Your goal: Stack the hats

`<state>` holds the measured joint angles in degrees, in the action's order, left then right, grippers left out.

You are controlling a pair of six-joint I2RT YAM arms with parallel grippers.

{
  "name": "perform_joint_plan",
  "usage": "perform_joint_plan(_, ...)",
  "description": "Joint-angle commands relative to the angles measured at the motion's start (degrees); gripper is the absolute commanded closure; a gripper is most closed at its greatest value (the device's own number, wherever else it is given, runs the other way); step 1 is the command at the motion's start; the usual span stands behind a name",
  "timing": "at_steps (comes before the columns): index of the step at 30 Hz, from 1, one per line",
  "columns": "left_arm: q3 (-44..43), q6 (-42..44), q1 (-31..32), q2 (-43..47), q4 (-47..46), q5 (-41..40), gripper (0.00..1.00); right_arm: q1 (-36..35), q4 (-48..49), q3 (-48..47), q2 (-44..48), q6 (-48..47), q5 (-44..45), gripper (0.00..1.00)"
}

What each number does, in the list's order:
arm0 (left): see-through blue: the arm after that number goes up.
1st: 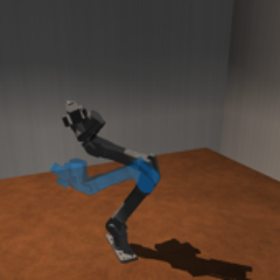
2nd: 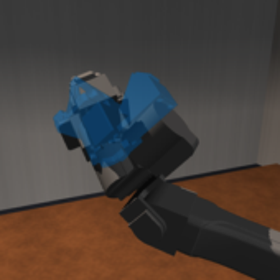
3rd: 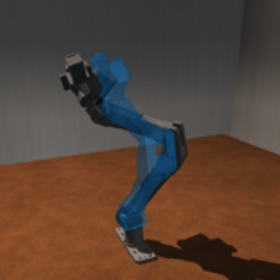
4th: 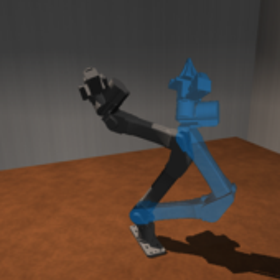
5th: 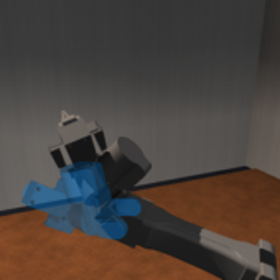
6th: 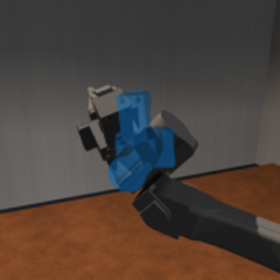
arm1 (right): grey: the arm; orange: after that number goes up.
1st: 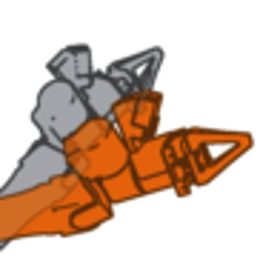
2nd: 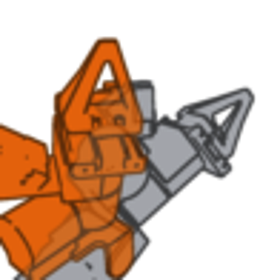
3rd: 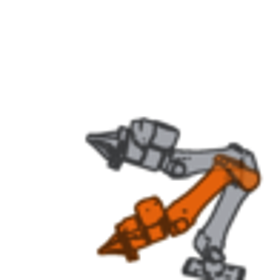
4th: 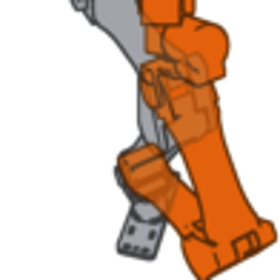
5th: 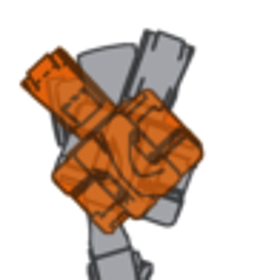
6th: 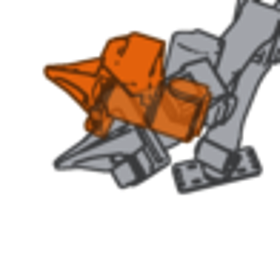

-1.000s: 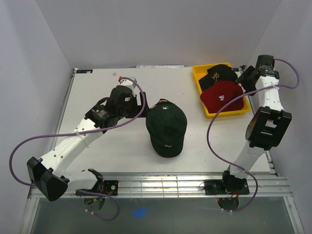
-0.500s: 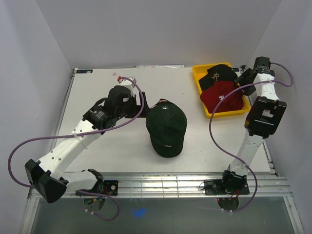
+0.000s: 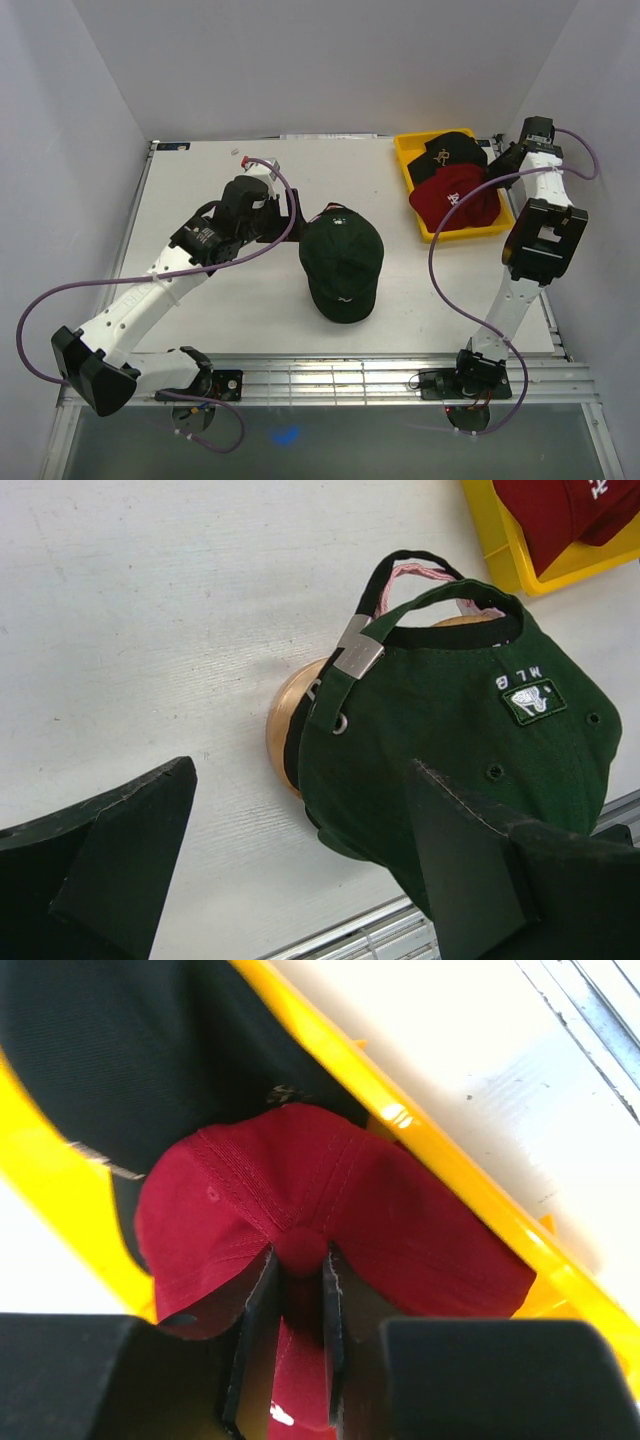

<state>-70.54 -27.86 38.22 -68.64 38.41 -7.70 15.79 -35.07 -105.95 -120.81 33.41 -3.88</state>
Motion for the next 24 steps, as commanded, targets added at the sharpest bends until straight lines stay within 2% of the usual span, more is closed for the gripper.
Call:
perform_joint_plan(1, 0.0, 0.5, 0.3, 0.6, 0.3, -0.6, 0.04, 0.2, 3.2, -0.4, 7.3, 0.3, -2.9, 0.85)
perform_joint_plan(12, -0.9, 0.0, 0.3, -0.4, 1.7, -2.3, 0.04, 0.1, 3.6, -2.5, 17.2, 0.9, -10.1, 0.90)
perform_joint_plan(24, -3.5, -1.0, 0.2, -1.8, 4.1, -5.0, 0.04, -1.5, 1.4, -10.9, 28.9, 2.0, -25.7, 0.90)
